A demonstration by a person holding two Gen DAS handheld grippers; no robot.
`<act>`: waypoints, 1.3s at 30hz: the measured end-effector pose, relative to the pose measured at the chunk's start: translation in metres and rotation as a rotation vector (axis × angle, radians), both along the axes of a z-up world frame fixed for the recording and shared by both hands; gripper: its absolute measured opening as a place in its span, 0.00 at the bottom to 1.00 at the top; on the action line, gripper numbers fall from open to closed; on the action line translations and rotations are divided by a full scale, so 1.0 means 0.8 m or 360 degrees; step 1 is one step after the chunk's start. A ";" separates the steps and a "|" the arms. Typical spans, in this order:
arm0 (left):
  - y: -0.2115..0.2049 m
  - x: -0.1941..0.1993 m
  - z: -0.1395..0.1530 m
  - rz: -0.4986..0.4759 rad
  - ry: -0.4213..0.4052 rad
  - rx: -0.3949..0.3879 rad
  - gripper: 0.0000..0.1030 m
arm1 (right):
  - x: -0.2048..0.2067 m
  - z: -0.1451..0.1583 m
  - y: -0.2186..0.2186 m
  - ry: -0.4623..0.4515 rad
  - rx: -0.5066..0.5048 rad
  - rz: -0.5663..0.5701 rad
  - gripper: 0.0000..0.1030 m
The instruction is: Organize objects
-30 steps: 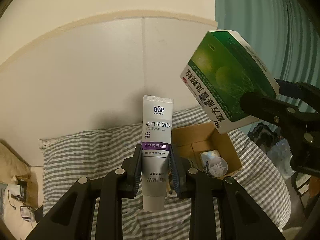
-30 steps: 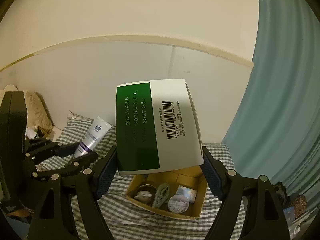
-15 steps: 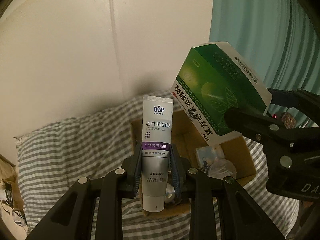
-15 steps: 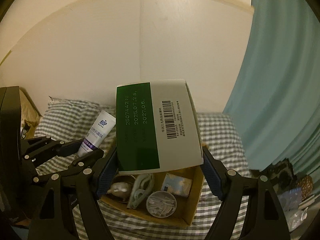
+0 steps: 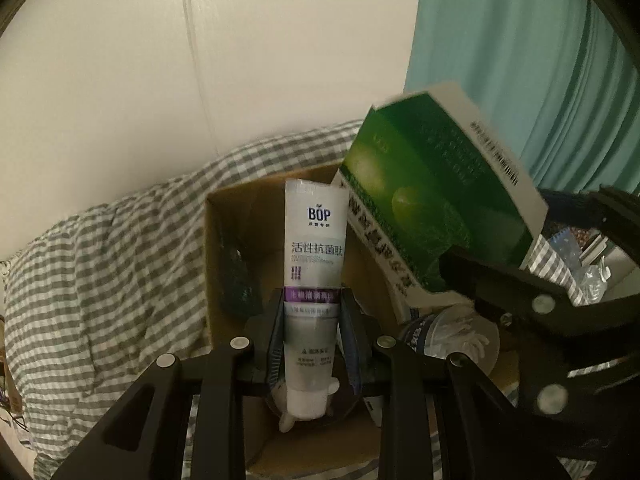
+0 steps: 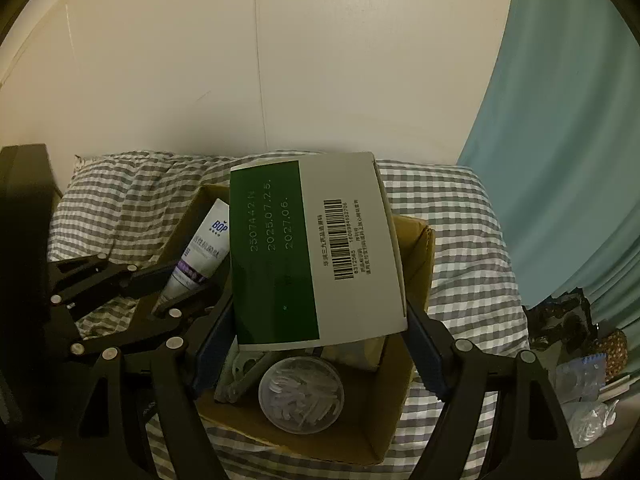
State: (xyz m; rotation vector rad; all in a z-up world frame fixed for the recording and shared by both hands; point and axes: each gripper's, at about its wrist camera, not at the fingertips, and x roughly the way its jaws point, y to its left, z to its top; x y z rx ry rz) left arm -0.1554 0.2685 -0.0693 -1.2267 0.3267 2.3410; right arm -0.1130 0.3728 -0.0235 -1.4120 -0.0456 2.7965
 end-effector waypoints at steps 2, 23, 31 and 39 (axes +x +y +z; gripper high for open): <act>0.002 0.003 -0.003 -0.0007 -0.0003 -0.0005 0.26 | 0.001 0.000 0.001 -0.0002 0.0015 -0.0007 0.76; -0.090 0.040 0.112 0.0162 0.0207 0.0044 0.56 | 0.049 0.101 -0.012 0.0273 -0.0027 -0.0060 0.90; -0.133 0.087 0.202 0.0248 0.0406 0.0120 0.77 | 0.122 0.191 -0.052 0.0471 0.0022 -0.0078 0.93; -0.178 0.149 0.264 0.0313 0.0586 0.0211 0.94 | 0.195 0.265 -0.102 0.0619 0.0101 -0.0066 0.96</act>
